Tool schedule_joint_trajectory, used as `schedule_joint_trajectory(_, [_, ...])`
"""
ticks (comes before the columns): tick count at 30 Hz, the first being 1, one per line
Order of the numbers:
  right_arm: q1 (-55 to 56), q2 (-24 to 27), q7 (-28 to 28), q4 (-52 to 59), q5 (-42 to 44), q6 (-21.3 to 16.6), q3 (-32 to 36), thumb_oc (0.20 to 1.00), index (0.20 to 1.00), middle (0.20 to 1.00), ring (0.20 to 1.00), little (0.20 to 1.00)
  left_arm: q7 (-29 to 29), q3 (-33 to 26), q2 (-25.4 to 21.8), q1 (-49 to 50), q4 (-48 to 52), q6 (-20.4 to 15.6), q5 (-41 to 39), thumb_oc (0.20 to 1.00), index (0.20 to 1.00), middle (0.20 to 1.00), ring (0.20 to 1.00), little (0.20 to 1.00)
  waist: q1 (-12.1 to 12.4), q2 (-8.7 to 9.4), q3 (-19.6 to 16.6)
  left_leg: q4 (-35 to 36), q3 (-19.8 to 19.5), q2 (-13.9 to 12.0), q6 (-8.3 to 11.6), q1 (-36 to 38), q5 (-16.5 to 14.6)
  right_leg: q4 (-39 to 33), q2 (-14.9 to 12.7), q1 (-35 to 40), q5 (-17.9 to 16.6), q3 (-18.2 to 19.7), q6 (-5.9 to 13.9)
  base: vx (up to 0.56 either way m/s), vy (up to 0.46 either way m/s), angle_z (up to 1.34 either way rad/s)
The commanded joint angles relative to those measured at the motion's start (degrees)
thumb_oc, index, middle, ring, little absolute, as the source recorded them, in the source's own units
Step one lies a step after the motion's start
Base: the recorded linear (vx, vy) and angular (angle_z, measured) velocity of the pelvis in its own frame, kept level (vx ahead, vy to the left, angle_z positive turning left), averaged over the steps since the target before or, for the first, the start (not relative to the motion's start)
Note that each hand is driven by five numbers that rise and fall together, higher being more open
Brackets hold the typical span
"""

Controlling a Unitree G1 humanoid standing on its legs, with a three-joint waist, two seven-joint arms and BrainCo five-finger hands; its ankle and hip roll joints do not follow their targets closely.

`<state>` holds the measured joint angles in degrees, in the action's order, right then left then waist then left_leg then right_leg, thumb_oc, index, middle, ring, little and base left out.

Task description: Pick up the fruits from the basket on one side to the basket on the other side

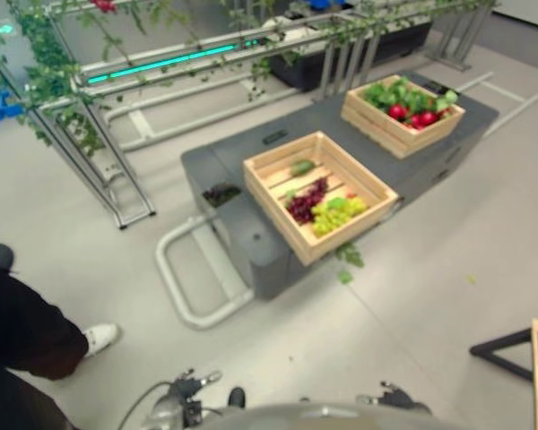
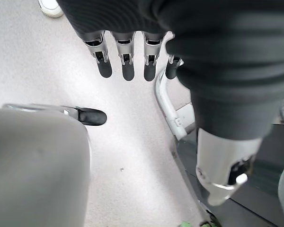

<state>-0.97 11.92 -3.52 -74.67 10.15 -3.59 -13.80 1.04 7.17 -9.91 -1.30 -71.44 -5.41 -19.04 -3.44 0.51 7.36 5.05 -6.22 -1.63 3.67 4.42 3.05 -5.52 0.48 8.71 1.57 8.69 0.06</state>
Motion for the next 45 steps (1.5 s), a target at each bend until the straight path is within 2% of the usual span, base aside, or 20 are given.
schedule_joint_trajectory(1, [-0.9, 1.3, -0.3, -0.6, -0.2, -1.3, 0.7, 1.000, 1.000, 1.000, 1.000, 1.000, 0.2, -0.2, 1.9, -3.5, -2.5, -1.9, -1.2, 1.000, 1.000, 1.000, 1.000, 1.000, 1.1, -0.01, -1.5, -0.7, 2.3, 3.7, -1.86, 1.1, -6.1, 0.5, -0.1, -2.7, 2.2, -3.1, 4.56, 0.00, 0.000, 0.00])
schedule_joint_trajectory(5, [-1.1, 1.7, -0.3, -0.8, -0.3, -1.3, 0.9, 1.000, 1.000, 1.000, 1.000, 1.000, -0.8, -1.2, 2.5, -3.3, -1.9, -1.8, -5.3, 1.000, 1.000, 1.000, 1.000, 1.000, 1.0, -0.18, -1.2, -1.1, 2.1, 3.6, -1.79, 1.0, -6.2, 0.5, 0.0, -2.7, 2.2, -3.2, 4.41, -0.01, -0.008, 0.00])
schedule_joint_trajectory(10, [-1.1, 2.0, 0.0, -0.7, -0.2, -1.4, 0.8, 1.000, 1.000, 1.000, 1.000, 1.000, -1.4, -0.6, 2.3, -3.3, -1.5, -2.2, -4.9, 1.000, 1.000, 1.000, 1.000, 1.000, 0.8, -0.31, -0.8, -1.3, 2.2, 3.4, -1.57, 0.7, -6.1, 0.5, 0.1, -2.9, 2.3, -3.4, 4.29, -0.02, -0.033, 0.00])
schedule_joint_trajectory(14, [-0.8, 2.7, -0.1, -0.1, 0.3, -2.0, 1.1, 1.000, 1.000, 1.000, 1.000, 1.000, -2.1, -0.2, 1.3, -3.3, 4.6, -4.0, -8.9, 1.000, 1.000, 1.000, 1.000, 1.000, 0.7, -0.46, 0.8, -3.5, 1.7, 3.5, -1.15, -1.1, -6.2, 1.0, 0.2, -3.6, 2.5, -4.1, 4.06, -0.09, -0.061, -0.01])
schedule_joint_trajectory(18, [-1.4, 4.1, -0.5, 0.9, 0.8, -2.5, 1.7, 1.000, 1.000, 1.000, 1.000, 1.000, -1.3, 0.6, 0.9, -4.3, 8.3, -5.3, -10.6, 1.000, 1.000, 1.000, 1.000, 1.000, 0.6, -0.40, 3.9, -12.0, 1.8, 5.8, -0.01, -6.9, -7.2, 2.7, -0.7, -5.3, 2.4, -5.6, 3.92, -0.16, -0.027, 0.13])
schedule_joint_trajectory(20, [-1.5, 4.8, -0.7, 1.3, 0.9, -2.7, 1.9, 1.000, 1.000, 1.000, 1.000, 1.000, -1.1, 1.3, 0.8, -4.9, 9.8, -5.7, -11.2, 1.000, 1.000, 1.000, 1.000, 1.000, 0.6, 0.65, 5.3, -19.5, 2.3, 7.4, 1.48, -11.3, -7.7, 3.5, -2.2, -5.8, 2.3, -6.6, 3.92, -0.13, -0.046, 0.23])
schedule_joint_trajectory(22, [-2.0, 5.2, -0.9, 1.4, 0.8, -2.8, 1.7, 1.000, 1.000, 1.000, 1.000, 1.000, -1.1, 1.6, 0.7, -5.5, 10.7, -5.8, -12.0, 1.000, 1.000, 1.000, 1.000, 1.000, 1.1, 1.22, 6.3, -22.6, 2.1, 8.0, 2.44, -13.5, -7.6, 3.9, -2.7, -5.9, 2.2, -7.3, 3.71, -0.08, -0.051, 0.23])
schedule_joint_trajectory(23, [-2.0, 5.2, -0.9, 1.4, 0.8, -2.8, 1.7, 1.000, 1.000, 1.000, 1.000, 1.000, -1.1, 1.6, 0.6, -5.5, 10.7, -5.8, -12.0, 1.000, 1.000, 1.000, 1.000, 1.000, 1.0, 1.23, 6.3, -22.7, 2.1, 8.0, 2.43, -13.6, -7.6, 3.9, -2.7, -6.0, 2.2, -7.3, 3.71, 0.00, -0.031, 0.09])
schedule_joint_trajectory(25, [-3.0, 5.9, -1.1, 0.5, 0.4, -2.5, 1.5, 1.000, 1.000, 1.000, 1.000, 1.000, -1.0, 1.9, 0.8, -5.3, 12.8, -5.4, -12.9, 1.000, 1.000, 1.000, 1.000, 1.000, 2.0, 0.22, 6.2, -17.0, 2.8, 5.7, 1.55, -17.7, -3.4, 3.8, -1.0, -5.2, 2.9, -7.0, 3.66, 0.15, -0.001, 0.03])
schedule_joint_trajectory(26, [-3.0, 5.9, -1.1, 0.5, 0.4, -2.5, 1.4, 1.000, 1.000, 1.000, 1.000, 1.000, -1.0, 2.0, 0.7, -5.2, 12.8, -5.4, -12.9, 1.000, 1.000, 1.000, 1.000, 1.000, 2.0, 0.28, 6.3, -16.9, 2.8, 5.8, 1.54, -17.6, -3.4, 3.8, -1.1, -5.1, 3.0, -7.0, 3.67, 0.20, 0.024, 0.16])
schedule_joint_trajectory(29, [-3.5, 6.3, -1.7, 0.4, 0.0, -2.5, 1.0, 1.000, 1.000, 1.000, 1.000, 1.000, -0.7, 2.6, 0.5, -3.5, 19.6, -5.9, -14.6, 1.000, 1.000, 1.000, 1.000, 1.000, 4.0, 0.11, 7.6, -9.2, 3.7, 1.5, 1.93, -23.6, 0.3, 3.3, 0.3, -3.5, 4.6, -6.0, 3.78, 0.18, 0.022, 0.24])
schedule_joint_trajectory(33, [-3.5, 6.0, -1.6, 0.1, -0.4, -2.2, 0.9, 1.000, 1.000, 1.000, 1.000, 1.000, -1.2, 2.7, -0.2, -1.4, 26.4, -5.5, -15.2, 1.000, 1.000, 1.000, 1.000, 1.000, 5.7, -0.47, 7.3, -4.9, 5.3, 0.2, 2.18, -22.4, 3.0, 2.6, 1.5, 0.2, 7.0, -4.7, 3.60, 0.24, 0.037, -0.06])
schedule_joint_trajectory(34, [-3.6, 5.9, -1.6, 0.1, -0.4, -2.1, 0.9, 1.000, 1.000, 1.000, 1.000, 1.000, -1.1, 2.4, -0.5, -0.2, 28.4, -5.4, -16.1, 1.000, 1.000, 1.000, 1.000, 1.000, 6.3, -0.74, 6.7, -3.5, 4.5, 0.1, 1.76, -21.2, 3.0, 2.4, 1.8, 0.8, 7.5, -3.7, 3.51, 0.22, 0.090, -0.34])
schedule_joint_trajectory(37, [-3.4, 5.0, -1.5, 0.2, -0.7, -1.8, 0.6, 1.000, 1.000, 1.000, 1.000, 1.000, -0.5, 2.8, -1.0, 0.3, 31.6, -5.2, -16.2, 1.000, 1.000, 1.000, 1.000, 1.000, 7.0, -0.40, 5.4, -2.9, 4.8, -0.9, 2.22, -19.6, 6.0, 1.8, 1.1, 2.6, 9.5, -2.6, 3.57, 0.20, 0.127, -0.79])
schedule_joint_trajectory(40, [-3.7, 4.7, -1.4, 0.6, -1.0, -1.3, 0.6, 1.000, 1.000, 1.000, 1.000, 1.000, -0.1, 2.8, -1.9, 0.6, 35.0, -5.0, -15.9, 1.000, 1.000, 1.000, 1.000, 1.000, 7.4, 0.35, 4.0, -5.2, 6.0, -0.8, 1.15, -19.2, 5.6, 2.6, -1.1, 3.9, 10.5, -2.0, 4.61, 0.21, 0.178, -0.21])
schedule_joint_trajectory(42, [-3.6, 4.0, -1.3, 1.7, -0.9, -1.3, 0.6, 1.000, 1.000, 1.000, 1.000, 1.000, 0.2, 2.8, -2.9, 0.6, 37.7, -4.9, -15.4, 1.000, 1.000, 1.000, 1.000, 1.000, 7.7, 1.57, 3.2, -7.6, 7.0, -0.5, 0.22, -19.2, 3.7, 5.9, -2.4, 3.2, 11.4, -1.8, 5.74, 0.18, 0.138, -0.14])
schedule_joint_trajectory(45, [-3.9, 3.7, -1.8, 3.9, -0.3, -1.6, 0.7, 1.000, 1.000, 1.000, 1.000, 1.000, 1.1, 3.0, -4.6, -0.7, 40.0, -4.7, -14.1, 1.000, 1.000, 1.000, 1.000, 1.000, 7.9, 2.74, 3.2, -8.1, 7.2, -0.3, -0.87, -18.7, 1.8, 14.4, -2.3, -1.6, 10.3, -1.5, 9.00, 0.12, 0.082, -0.36])
